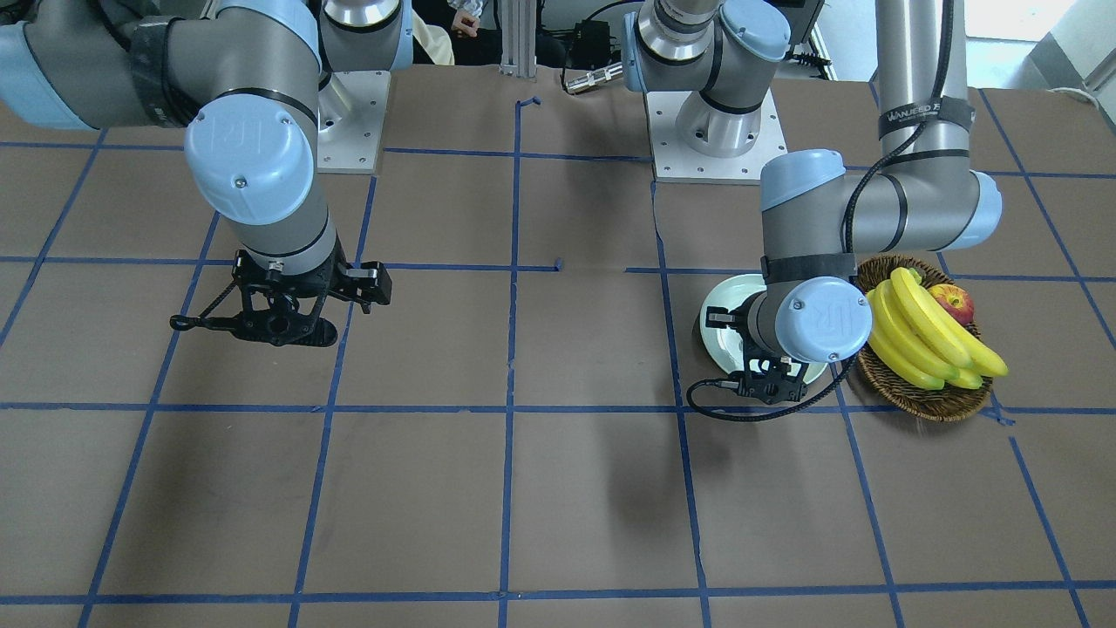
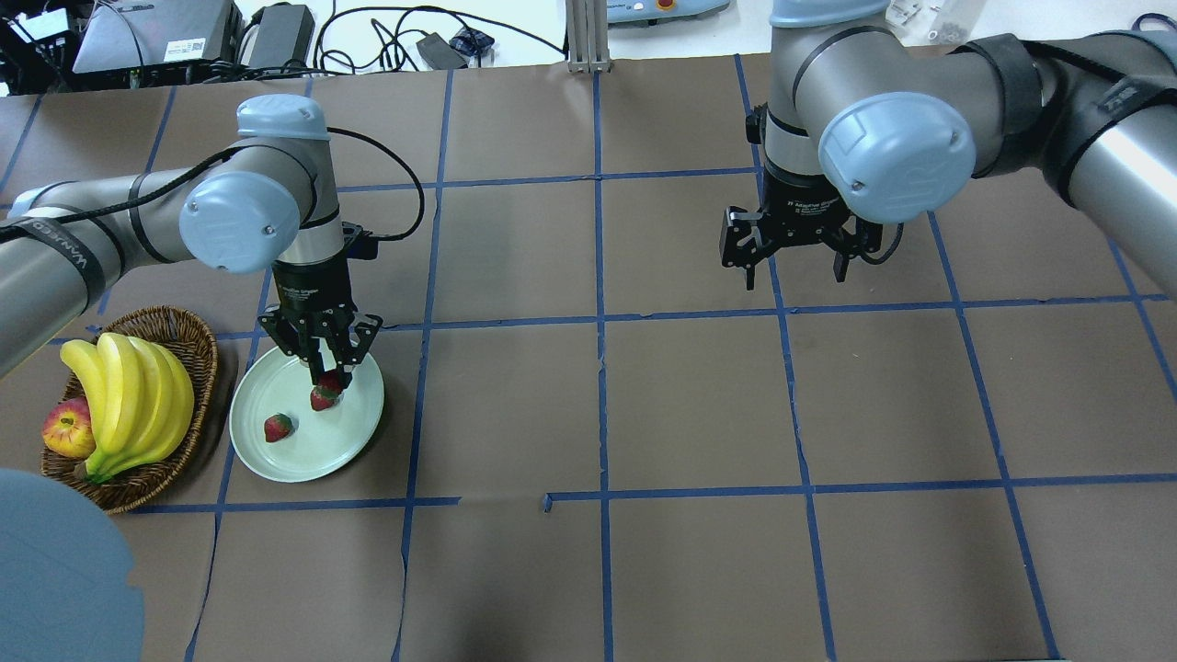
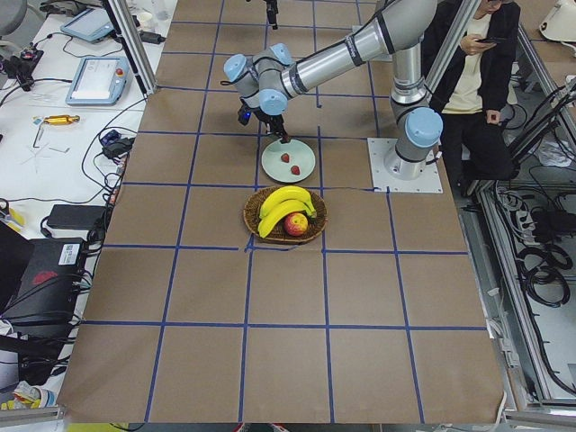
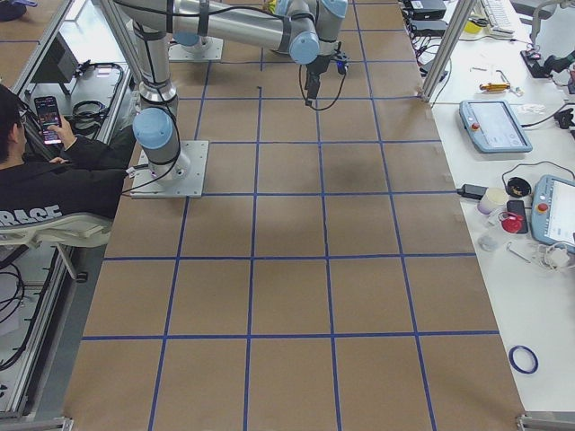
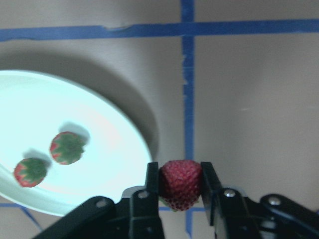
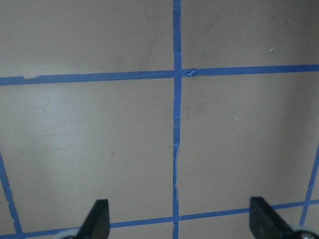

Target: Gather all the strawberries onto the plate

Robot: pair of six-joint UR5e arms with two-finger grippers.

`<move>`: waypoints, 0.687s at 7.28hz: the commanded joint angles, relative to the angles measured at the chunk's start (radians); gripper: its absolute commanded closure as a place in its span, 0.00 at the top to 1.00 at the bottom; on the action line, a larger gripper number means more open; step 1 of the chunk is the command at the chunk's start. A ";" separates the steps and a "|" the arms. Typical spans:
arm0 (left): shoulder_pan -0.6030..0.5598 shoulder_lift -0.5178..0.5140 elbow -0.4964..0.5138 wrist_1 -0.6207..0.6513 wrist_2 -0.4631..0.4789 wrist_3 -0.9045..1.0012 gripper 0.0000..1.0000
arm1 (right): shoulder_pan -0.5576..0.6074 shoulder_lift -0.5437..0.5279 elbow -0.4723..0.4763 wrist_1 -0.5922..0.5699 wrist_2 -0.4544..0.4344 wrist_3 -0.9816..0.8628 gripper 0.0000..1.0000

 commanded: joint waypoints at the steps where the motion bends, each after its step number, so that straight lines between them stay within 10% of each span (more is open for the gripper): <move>1: 0.010 0.002 -0.006 0.133 -0.006 0.005 1.00 | 0.000 -0.001 -0.001 0.001 -0.002 0.004 1.00; 5: 0.009 0.048 0.086 0.167 0.000 -0.006 1.00 | -0.001 0.003 0.001 -0.003 -0.003 0.042 1.00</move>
